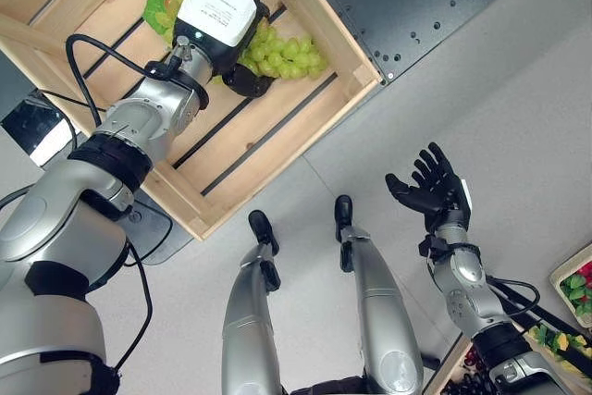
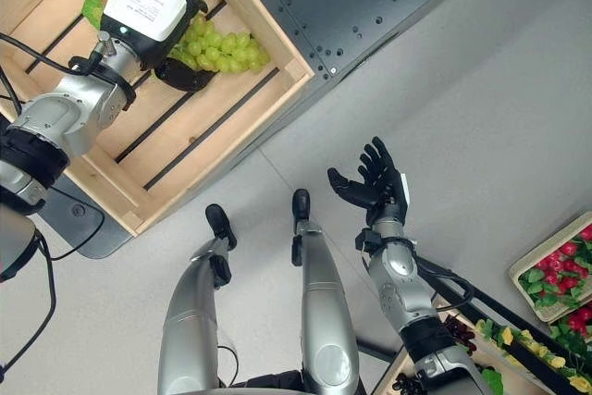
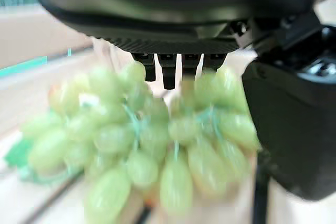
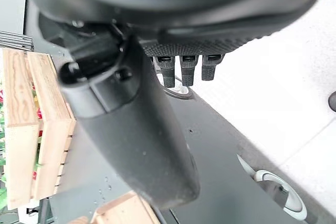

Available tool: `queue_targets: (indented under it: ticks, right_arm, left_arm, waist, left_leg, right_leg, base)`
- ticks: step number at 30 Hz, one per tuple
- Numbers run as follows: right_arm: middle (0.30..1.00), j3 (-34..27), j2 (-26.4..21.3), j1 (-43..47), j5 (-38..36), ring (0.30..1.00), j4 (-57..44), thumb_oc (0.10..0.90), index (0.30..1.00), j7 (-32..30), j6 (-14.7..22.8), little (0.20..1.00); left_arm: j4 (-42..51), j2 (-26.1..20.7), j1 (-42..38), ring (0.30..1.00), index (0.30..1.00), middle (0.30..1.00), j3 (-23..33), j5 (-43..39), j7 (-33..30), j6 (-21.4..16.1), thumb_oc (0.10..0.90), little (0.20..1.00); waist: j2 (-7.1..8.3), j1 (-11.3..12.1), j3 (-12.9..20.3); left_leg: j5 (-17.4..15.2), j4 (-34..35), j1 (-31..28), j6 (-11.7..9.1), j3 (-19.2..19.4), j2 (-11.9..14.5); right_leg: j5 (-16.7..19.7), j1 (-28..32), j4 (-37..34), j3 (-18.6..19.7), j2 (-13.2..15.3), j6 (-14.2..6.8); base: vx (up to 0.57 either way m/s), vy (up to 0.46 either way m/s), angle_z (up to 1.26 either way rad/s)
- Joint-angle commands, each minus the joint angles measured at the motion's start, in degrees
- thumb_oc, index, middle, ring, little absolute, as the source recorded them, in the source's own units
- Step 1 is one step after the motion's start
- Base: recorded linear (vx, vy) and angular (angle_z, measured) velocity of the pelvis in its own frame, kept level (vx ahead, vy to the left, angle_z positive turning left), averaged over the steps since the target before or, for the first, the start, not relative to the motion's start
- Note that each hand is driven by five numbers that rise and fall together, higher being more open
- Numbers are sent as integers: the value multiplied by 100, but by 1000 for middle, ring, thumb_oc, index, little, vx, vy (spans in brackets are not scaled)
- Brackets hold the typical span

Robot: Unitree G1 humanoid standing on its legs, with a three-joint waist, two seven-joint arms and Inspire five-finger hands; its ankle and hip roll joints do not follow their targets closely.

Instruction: Pick up the fruits from the basket on one side to the basket on the other side

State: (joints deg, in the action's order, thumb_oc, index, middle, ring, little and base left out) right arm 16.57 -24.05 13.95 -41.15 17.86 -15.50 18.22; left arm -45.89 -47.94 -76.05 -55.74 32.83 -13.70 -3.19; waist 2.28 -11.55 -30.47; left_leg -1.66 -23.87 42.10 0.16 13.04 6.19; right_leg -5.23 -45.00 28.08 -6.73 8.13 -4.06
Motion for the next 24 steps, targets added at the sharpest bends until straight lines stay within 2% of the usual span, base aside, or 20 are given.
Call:
queue_targets:
  ticks: [1, 5, 6, 9, 13, 21, 24]
  right_arm:
    - [900, -323, -183, 35, -12, 900, -356, 800, 900, -148, 489, 900]
    - [900, -377, -226, 10, -59, 900, -331, 800, 900, -101, 504, 900]
    - [900, -388, -233, -3, -77, 900, -342, 800, 900, -89, 534, 900]
    - [900, -407, -240, -23, -82, 900, -389, 800, 900, -93, 564, 900]
    - [900, -393, -218, -28, -79, 900, -416, 800, 900, -141, 619, 900]
    - [900, -441, -231, -162, -152, 900, -517, 800, 900, -87, 723, 900]
    - [900, -429, -231, -211, -159, 900, -564, 800, 900, -63, 766, 900]
  left_arm:
    - [85, -81, -489, 900, 900, 900, 284, -363, 633, 59, 800, 900]
    - [30, -84, -504, 900, 900, 900, 278, -299, 1126, 270, 800, 900]
    - [-26, -78, -532, 900, 900, 900, 251, -317, 1478, 486, 800, 900]
    - [-102, -71, -469, 900, 900, 900, 249, -276, 1802, 708, 800, 900]
    - [-210, -24, -340, 300, 300, 300, 325, -187, 1618, 711, 400, 300]
    - [-135, -247, -301, 300, 300, 300, 333, -92, 917, -2, 400, 300]
    - [16, -317, -205, 300, 300, 300, 363, -232, 752, -89, 400, 300]
  waist:
    - [-29, 41, 68]
    - [-47, 41, 68]
    - [-45, 41, 68]
    - [-45, 40, 68]
    - [-18, 43, 68]
    - [-20, 79, 68]
    - [-37, 97, 68]
  left_leg:
    - [-287, 444, -447, 146, 517, -257]
    - [-300, 433, -430, 165, 531, -252]
    - [-301, 435, -421, 168, 529, -251]
    - [-295, 423, -386, 166, 510, -257]
    - [-292, 420, -367, 171, 512, -249]
    - [-334, 385, -432, 183, 504, -238]
    - [-370, 366, -533, 197, 495, -242]
  right_leg:
    - [160, 146, -150, -147, -238, -10]
    - [154, 122, -130, -153, -217, -18]
    - [158, 122, -145, -163, -212, -25]
    - [174, 106, -158, -167, -212, -29]
    - [180, 102, -172, -174, -221, -22]
    - [145, 176, -137, -183, -216, -9]
    - [107, 263, -100, -175, -209, -8]
  base:
    - [0, 0, 0]
    - [0, 0, 0]
    - [0, 0, 0]
    - [0, 0, 0]
    - [0, 0, 0]
    - [0, 0, 0]
    - [0, 0, 0]
